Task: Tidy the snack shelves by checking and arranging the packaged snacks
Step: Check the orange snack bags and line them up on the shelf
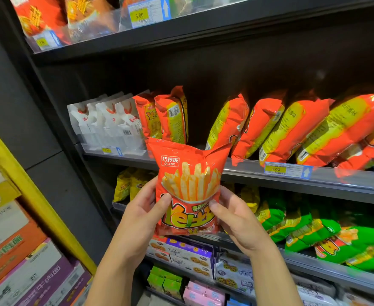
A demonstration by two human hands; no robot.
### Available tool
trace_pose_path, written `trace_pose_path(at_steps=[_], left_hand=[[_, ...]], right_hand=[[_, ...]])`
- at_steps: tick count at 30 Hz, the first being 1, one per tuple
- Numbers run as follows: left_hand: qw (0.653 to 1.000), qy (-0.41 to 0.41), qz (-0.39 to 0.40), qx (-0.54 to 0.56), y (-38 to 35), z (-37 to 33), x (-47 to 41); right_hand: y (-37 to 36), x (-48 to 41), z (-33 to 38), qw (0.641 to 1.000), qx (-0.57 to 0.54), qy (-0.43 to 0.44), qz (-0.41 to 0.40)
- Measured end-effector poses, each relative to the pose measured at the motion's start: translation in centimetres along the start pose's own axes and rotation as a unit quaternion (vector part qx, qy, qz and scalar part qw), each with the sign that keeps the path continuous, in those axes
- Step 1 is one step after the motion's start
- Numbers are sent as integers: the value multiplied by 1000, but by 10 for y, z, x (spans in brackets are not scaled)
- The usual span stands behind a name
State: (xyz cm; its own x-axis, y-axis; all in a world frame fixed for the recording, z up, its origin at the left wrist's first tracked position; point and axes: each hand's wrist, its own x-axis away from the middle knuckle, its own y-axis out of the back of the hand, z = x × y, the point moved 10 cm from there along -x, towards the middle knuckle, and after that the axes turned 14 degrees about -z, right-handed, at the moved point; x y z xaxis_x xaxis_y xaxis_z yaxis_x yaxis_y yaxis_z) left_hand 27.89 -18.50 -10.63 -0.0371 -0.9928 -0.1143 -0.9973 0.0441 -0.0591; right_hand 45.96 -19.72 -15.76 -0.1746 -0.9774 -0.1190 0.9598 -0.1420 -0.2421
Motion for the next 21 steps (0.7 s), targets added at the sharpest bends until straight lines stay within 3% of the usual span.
trace_pose_path(at_steps=[8,15,21], left_hand=[[1000,13,-25,6,5,3,3],[987,130,-85,30,13,31,1],[984,152,-94,19,15,31,5]], right_hand=[[-4,5,-2,999,-13,-33,-3],[-11,11,-6,990,-36,-127,-48],[-17,12,-4,988,-21,-144,-42]])
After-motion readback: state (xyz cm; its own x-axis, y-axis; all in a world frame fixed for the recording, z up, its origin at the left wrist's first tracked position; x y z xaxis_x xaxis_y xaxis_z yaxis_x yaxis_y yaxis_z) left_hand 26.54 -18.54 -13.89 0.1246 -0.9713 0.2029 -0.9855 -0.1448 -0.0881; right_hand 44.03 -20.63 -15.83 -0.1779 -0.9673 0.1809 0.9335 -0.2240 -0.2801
